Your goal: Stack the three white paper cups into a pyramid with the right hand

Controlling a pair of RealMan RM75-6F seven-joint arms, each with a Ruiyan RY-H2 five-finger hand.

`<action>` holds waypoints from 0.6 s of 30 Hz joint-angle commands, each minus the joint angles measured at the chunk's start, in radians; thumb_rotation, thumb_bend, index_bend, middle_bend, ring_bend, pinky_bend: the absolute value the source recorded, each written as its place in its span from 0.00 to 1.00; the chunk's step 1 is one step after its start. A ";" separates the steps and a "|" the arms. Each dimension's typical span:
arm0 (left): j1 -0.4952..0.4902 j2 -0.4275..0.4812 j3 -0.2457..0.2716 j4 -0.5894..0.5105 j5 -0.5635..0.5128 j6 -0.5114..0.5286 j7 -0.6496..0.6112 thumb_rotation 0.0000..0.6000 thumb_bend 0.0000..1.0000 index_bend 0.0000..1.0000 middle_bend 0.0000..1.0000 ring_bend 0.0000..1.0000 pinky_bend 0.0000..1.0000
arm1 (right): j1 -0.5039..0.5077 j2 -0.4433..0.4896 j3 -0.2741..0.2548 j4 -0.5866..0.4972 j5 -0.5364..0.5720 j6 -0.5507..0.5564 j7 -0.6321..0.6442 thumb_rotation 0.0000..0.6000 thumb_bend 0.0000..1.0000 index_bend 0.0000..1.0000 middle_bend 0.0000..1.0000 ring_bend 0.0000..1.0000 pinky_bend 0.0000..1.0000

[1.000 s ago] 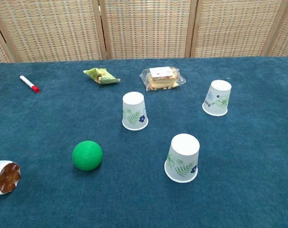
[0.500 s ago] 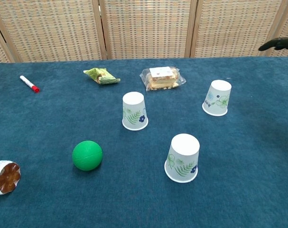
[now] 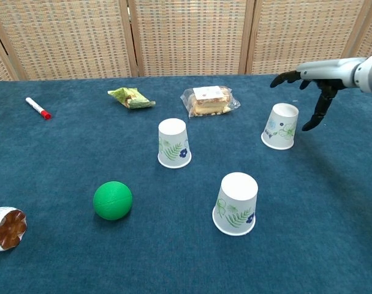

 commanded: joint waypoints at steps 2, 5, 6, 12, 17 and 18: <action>-0.007 -0.002 -0.006 0.004 -0.020 -0.009 0.004 1.00 0.00 0.00 0.00 0.00 0.00 | 0.053 -0.075 -0.020 0.079 0.055 -0.018 -0.069 1.00 0.00 0.22 0.20 0.14 0.29; -0.009 -0.001 -0.006 0.005 -0.027 -0.012 0.002 1.00 0.00 0.00 0.00 0.00 0.00 | 0.064 -0.116 -0.025 0.122 0.072 0.004 -0.093 1.00 0.01 0.32 0.30 0.28 0.40; -0.010 -0.001 -0.006 0.006 -0.029 -0.013 0.001 1.00 0.00 0.00 0.00 0.00 0.00 | 0.067 -0.130 -0.022 0.133 0.081 0.008 -0.091 1.00 0.03 0.36 0.35 0.34 0.45; -0.014 0.004 -0.008 0.008 -0.041 -0.019 -0.008 1.00 0.00 0.00 0.00 0.00 0.00 | 0.072 -0.144 -0.018 0.129 0.072 0.034 -0.081 1.00 0.21 0.47 0.50 0.51 0.65; -0.018 0.009 -0.009 0.010 -0.049 -0.027 -0.020 1.00 0.00 0.00 0.00 0.00 0.00 | 0.074 -0.094 -0.019 0.011 0.018 0.059 -0.066 1.00 0.25 0.47 0.50 0.52 0.69; -0.019 0.010 -0.008 0.010 -0.049 -0.030 -0.022 1.00 0.00 0.00 0.00 0.00 0.00 | 0.076 -0.085 -0.020 -0.014 0.005 0.064 -0.066 1.00 0.25 0.47 0.50 0.52 0.69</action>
